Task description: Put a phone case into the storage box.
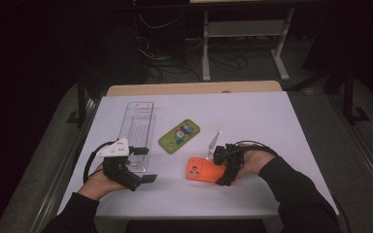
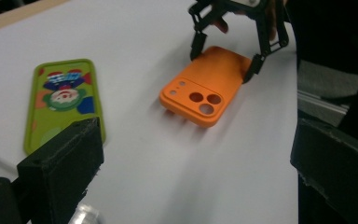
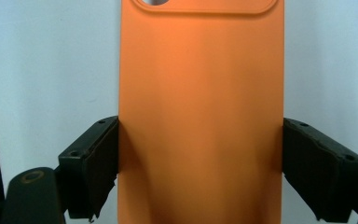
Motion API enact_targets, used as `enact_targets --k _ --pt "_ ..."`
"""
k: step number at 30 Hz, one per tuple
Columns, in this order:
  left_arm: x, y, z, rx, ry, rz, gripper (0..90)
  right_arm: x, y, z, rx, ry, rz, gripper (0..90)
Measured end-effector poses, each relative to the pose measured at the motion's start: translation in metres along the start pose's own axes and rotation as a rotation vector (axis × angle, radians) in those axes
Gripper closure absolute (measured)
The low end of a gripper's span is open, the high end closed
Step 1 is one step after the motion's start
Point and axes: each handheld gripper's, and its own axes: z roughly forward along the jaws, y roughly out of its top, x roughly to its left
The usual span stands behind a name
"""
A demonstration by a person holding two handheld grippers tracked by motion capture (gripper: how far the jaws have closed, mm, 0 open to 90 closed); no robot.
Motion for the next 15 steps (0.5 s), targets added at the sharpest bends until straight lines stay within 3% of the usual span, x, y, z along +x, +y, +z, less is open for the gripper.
enact_targets --k 8,10,15 --pt "0.000 0.023 0.019 0.088 -0.043 0.088 2.0 -0.002 0.008 -0.013 0.013 -0.007 -0.038 15.7" --pt "0.000 0.026 0.025 0.109 -0.057 0.085 2.0 -0.001 0.010 -0.015 0.010 -0.007 -0.047 15.7" --pt "0.001 0.037 0.040 0.144 -0.079 0.124 2.0 -0.001 0.013 -0.016 0.003 -0.004 -0.066 15.7"
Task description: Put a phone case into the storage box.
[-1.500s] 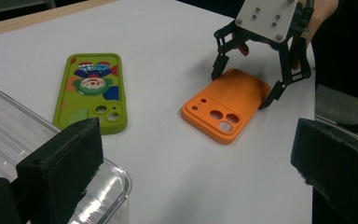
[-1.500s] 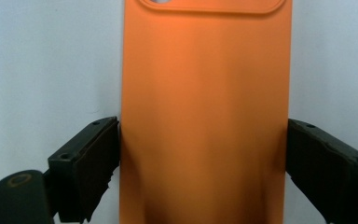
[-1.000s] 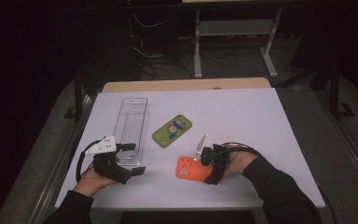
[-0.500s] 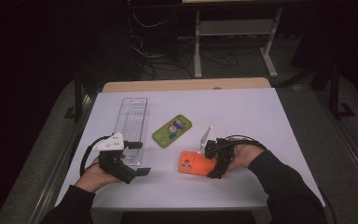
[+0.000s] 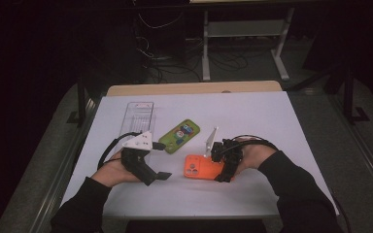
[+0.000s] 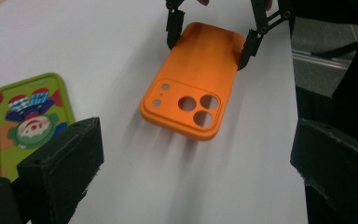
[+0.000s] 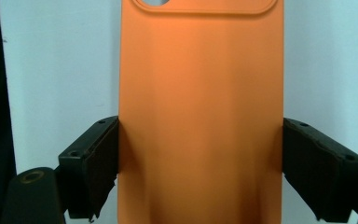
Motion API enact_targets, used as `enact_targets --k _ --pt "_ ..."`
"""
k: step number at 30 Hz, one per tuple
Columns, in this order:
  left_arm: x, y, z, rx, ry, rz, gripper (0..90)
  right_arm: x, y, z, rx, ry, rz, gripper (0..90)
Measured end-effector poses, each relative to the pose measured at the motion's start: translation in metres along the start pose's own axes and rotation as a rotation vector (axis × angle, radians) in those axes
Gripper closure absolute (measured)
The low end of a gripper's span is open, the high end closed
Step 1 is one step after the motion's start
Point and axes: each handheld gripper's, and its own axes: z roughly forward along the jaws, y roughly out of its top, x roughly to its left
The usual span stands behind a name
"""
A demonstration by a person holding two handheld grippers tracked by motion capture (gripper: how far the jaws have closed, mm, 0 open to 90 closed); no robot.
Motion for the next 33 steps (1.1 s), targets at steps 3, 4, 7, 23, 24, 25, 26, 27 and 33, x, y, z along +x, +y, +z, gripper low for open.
enact_targets --k 3,4,7,23,24,25,26,27,33 --pt "0.001 0.008 0.009 0.029 -0.011 0.018 2.0 0.000 0.002 0.000 -0.004 0.000 -0.010 15.7" --pt "0.001 0.010 0.012 0.031 -0.018 0.018 2.0 0.000 0.003 0.000 -0.006 -0.001 -0.015 15.7" --pt "0.002 0.016 0.022 0.051 -0.032 0.032 2.0 0.000 0.004 0.000 0.012 -0.004 -0.025 15.7" --pt "0.016 0.035 0.064 0.124 -0.083 0.088 2.0 -0.007 0.020 -0.011 -0.005 -0.003 -0.080 15.7" --pt "0.018 0.034 0.065 0.128 -0.083 0.079 2.0 -0.007 0.020 -0.012 -0.006 0.004 -0.078 15.7" --pt "0.020 0.033 0.067 0.139 -0.081 0.076 2.0 -0.007 0.021 -0.012 -0.008 0.000 -0.079 15.7" --pt "0.020 0.031 0.068 0.150 -0.082 0.077 2.0 -0.007 0.021 -0.012 -0.010 0.001 -0.073 15.8" --pt "0.020 0.030 0.068 0.150 -0.087 0.067 2.0 -0.008 0.021 -0.012 -0.017 0.002 -0.082 15.7" --pt "0.014 0.031 0.071 0.159 -0.129 0.106 2.0 -0.005 0.021 -0.013 -0.021 0.009 -0.088 15.7"
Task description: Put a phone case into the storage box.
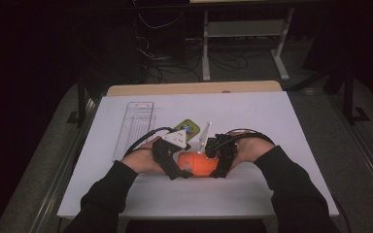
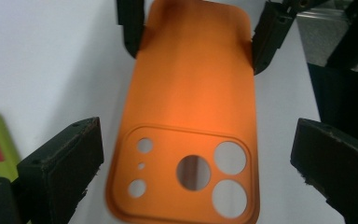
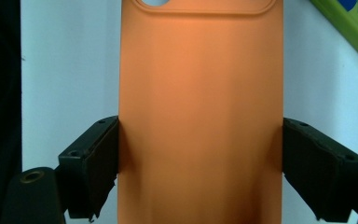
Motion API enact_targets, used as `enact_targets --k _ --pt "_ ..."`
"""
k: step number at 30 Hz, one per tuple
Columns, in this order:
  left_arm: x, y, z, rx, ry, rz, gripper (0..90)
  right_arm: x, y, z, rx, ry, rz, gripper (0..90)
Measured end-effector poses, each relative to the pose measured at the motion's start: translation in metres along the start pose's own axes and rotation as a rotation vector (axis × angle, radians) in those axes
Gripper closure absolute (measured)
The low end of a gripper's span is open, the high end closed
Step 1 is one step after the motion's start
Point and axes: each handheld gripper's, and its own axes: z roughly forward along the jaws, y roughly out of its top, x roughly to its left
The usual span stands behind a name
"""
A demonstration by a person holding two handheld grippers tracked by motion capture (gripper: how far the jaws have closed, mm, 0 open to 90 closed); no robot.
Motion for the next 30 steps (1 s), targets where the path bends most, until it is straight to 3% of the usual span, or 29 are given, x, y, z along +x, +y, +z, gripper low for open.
enact_targets --k 10,14,16,30 --pt "-0.004 0.000 0.012 0.067 0.005 0.041 1.7 0.003 0.003 -0.001 -0.014 0.011 -0.015 15.7" --pt "-0.006 -0.001 0.015 0.091 -0.005 0.031 1.8 0.004 0.004 -0.001 -0.017 0.011 -0.021 15.7" --pt "-0.007 -0.001 0.017 0.082 -0.011 0.013 2.3 0.003 0.004 -0.001 -0.023 0.008 -0.032 15.7" --pt "-0.004 -0.003 0.016 0.099 0.002 0.018 13.3 0.005 0.004 -0.004 -0.039 0.011 -0.037 15.7"
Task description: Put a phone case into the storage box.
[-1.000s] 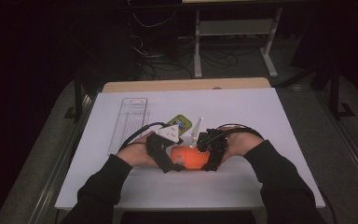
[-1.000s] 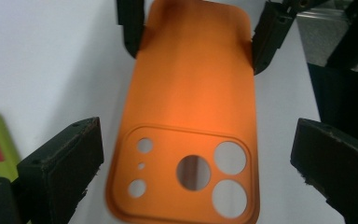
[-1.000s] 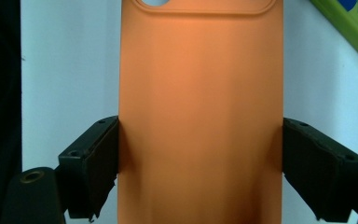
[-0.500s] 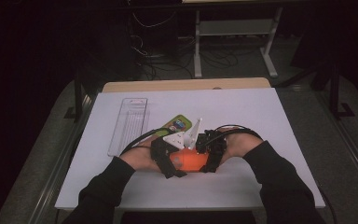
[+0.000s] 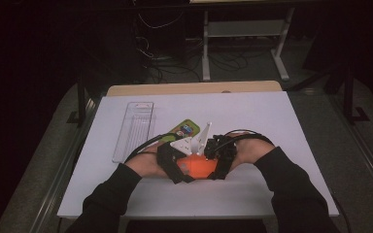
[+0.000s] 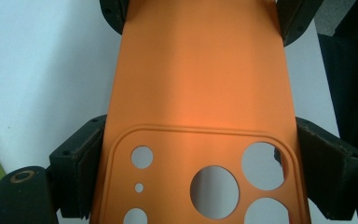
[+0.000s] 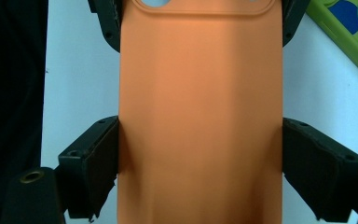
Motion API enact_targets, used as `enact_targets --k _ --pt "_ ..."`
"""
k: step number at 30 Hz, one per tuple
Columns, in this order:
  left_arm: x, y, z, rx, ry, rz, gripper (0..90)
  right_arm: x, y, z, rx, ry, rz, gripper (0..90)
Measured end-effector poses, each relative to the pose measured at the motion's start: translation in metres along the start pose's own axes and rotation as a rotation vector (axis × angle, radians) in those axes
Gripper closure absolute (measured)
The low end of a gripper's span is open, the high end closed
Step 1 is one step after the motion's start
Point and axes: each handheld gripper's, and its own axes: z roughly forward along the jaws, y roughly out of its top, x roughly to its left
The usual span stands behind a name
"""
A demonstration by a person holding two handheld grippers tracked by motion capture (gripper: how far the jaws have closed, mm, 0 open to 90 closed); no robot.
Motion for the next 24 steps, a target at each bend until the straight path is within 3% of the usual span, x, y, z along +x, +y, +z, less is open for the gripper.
enact_targets --k 10,13,16,24 --pt "-0.0009 -0.0004 0.0017 0.014 -0.029 -0.016 15.3 0.0003 -0.0003 0.0026 0.005 0.012 -0.006 15.6" --pt "-0.0009 0.0000 0.0007 0.021 -0.017 -0.007 15.7 0.0002 -0.0004 0.0028 0.001 0.011 -0.010 15.5" --pt "-0.0021 -0.0001 0.0000 0.009 -0.030 -0.018 15.8 0.0000 -0.0014 0.0022 -0.013 0.014 -0.011 15.4" --pt "-0.0037 0.0008 0.0000 0.022 -0.023 -0.002 16.1 0.0003 -0.0029 0.0036 -0.023 0.051 0.000 13.1"
